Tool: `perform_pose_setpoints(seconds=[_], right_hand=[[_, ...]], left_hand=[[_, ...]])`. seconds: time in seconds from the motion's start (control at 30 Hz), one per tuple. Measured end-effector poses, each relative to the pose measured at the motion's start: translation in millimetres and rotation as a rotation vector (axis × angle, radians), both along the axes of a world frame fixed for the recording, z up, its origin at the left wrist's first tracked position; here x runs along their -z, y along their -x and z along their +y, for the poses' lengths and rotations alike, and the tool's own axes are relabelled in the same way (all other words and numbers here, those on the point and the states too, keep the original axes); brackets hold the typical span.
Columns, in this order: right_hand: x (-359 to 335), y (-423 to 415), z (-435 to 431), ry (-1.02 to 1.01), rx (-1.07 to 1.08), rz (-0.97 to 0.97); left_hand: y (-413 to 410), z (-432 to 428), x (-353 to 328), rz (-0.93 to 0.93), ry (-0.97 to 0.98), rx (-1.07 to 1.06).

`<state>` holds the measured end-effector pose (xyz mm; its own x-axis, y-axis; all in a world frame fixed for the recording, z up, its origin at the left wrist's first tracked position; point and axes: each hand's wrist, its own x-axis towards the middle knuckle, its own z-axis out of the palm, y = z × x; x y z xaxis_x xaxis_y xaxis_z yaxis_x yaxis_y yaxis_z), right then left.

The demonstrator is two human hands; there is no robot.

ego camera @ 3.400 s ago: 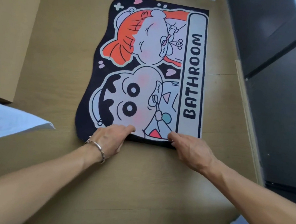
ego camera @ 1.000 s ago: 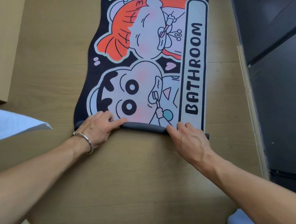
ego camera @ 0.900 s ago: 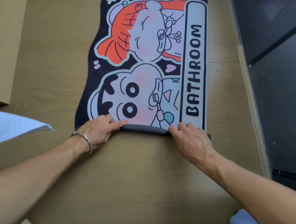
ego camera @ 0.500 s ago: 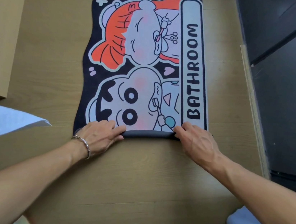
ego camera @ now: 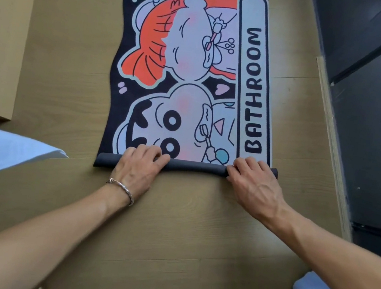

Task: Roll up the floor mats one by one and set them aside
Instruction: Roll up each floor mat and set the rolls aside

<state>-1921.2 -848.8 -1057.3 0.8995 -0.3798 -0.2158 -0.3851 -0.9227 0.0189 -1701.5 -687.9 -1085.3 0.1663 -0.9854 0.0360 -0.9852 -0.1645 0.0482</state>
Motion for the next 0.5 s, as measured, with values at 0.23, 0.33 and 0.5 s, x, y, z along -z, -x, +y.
perform_pose_setpoints(seconds=[0.23,0.33,0.5], right_hand=[[5.1,-7.7,-8.5,-0.051,0.091,0.03],[3.8,-11.3,-12.7,-0.065,0.105,-0.027],[2.9,-10.6,-14.6,-0.047,0.043,-0.065]], left_hand=[[6.8,12.8,3.9,0.019,0.031,-0.017],[-0.3,7.3,5.5,0.131,0.058,-0.058],[-10.0,-4.3,8.3,0.281,0.092,-0.138]])
